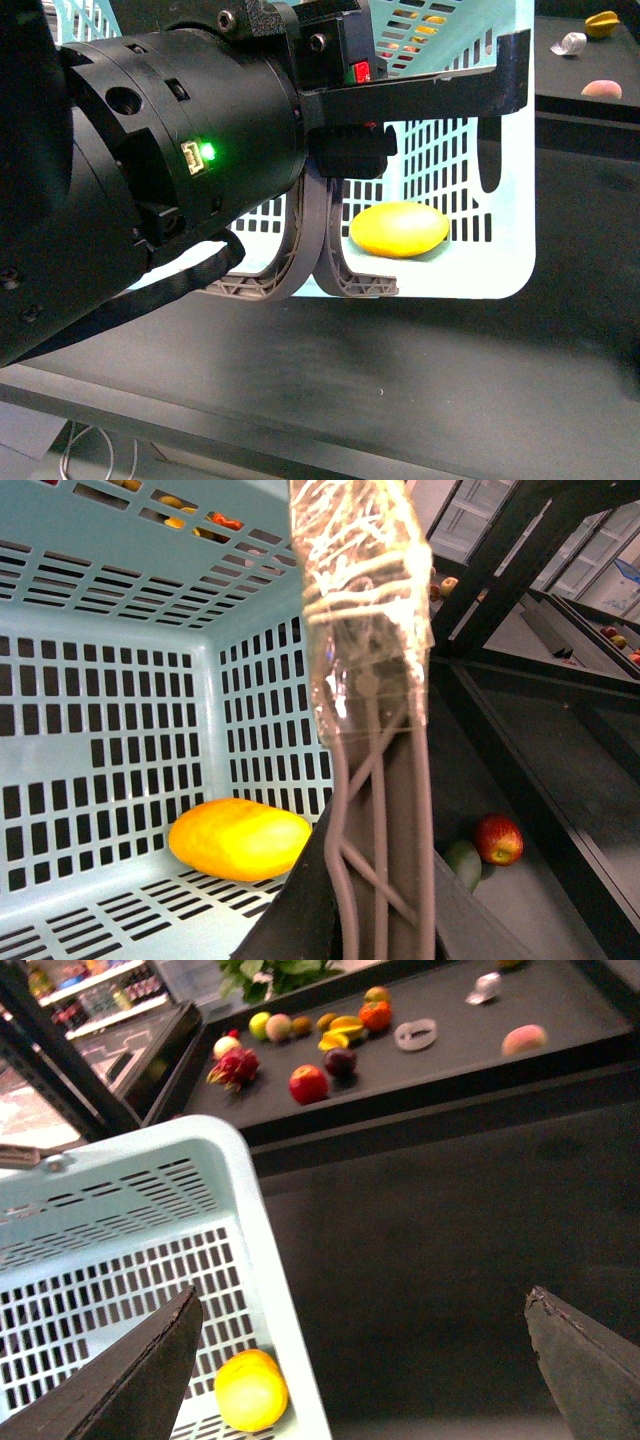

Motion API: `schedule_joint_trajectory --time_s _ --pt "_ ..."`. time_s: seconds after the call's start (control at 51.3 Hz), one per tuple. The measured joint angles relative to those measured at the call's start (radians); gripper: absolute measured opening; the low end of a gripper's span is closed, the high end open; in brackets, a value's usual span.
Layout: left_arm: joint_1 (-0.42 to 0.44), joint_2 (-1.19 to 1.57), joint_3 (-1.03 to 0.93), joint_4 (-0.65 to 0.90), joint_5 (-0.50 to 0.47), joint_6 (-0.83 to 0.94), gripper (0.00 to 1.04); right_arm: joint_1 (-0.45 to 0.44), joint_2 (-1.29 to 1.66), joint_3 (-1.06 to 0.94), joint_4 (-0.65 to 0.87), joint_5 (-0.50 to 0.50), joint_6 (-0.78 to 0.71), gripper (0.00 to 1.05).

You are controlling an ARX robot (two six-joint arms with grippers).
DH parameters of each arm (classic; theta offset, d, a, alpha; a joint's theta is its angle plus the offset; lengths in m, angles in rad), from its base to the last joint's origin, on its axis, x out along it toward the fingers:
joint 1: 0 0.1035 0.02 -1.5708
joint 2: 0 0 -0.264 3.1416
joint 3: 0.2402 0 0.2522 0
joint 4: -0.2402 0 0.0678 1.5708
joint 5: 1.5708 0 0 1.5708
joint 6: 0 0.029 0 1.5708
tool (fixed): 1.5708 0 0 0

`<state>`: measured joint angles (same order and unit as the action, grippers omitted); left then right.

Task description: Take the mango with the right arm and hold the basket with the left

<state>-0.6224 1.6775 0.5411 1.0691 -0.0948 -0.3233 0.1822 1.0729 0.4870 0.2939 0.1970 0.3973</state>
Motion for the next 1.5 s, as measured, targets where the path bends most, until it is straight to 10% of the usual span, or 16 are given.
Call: schedule_joint_trajectory --time_s 0.448,0.585,0.994,1.501 --pt "0.0 0.0 0.0 0.0 -0.003 0.001 0.06 -0.114 -0.577 -0.213 -0.331 0.099 -0.035 0.96" --pt "0.0 0.0 0.0 0.0 0.002 0.0 0.06 -0.176 -0.651 -0.347 -0.032 -0.182 -0.273 0.71" --pt "0.0 0.0 0.0 0.0 0.0 0.0 0.06 -0.18 -0.779 -0.425 -0.061 -0.195 -0.391 0.01" --pt "0.0 0.0 0.0 0.0 0.0 0.001 0.06 -0.18 -0.93 -0.48 -0.153 -0.195 -0.393 0.02"
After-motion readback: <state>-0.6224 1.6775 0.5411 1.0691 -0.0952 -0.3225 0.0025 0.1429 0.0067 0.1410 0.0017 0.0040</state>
